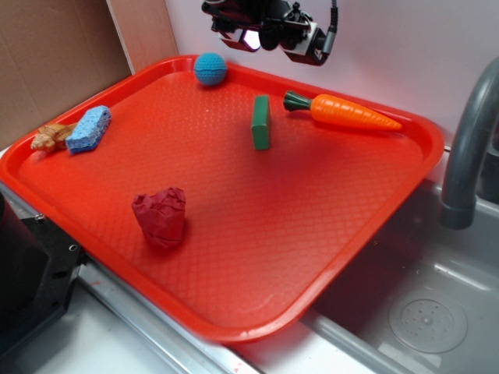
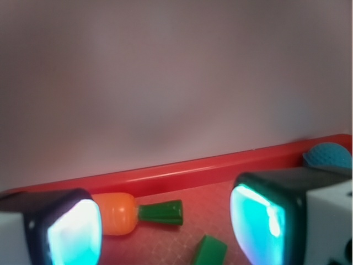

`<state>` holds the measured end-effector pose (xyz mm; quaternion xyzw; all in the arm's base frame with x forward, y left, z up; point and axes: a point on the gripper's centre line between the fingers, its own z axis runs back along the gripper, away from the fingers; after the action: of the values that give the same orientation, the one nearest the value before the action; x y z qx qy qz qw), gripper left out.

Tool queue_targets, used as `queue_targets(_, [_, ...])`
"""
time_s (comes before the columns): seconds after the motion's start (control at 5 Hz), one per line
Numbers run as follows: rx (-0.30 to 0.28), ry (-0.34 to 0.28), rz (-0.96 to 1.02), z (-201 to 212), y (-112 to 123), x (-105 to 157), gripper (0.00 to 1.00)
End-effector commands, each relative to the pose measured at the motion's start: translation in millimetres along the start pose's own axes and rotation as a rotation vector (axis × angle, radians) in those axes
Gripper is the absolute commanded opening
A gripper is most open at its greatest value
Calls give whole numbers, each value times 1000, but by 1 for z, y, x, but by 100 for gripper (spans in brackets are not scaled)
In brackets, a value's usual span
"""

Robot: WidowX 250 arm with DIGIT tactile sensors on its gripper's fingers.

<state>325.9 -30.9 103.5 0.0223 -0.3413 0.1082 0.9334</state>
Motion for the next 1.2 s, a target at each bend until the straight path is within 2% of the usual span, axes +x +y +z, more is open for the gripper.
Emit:
queue_targets(0.0, [93,15,274,-13,-2,3,100])
queue_targets(0.2, [-2,27,29,-29,-11,9,100])
queue_targets(0.4, [-168,20,-159,-17,-24,8,100])
queue_targets(0.6, [-333,206,-329,-8,-34,1,100])
queue_targets(0.8, [-348,284,-375,-11,-37,-7,100])
queue_targets(1.0, [-305,277,-393,-21,-30,-4,100])
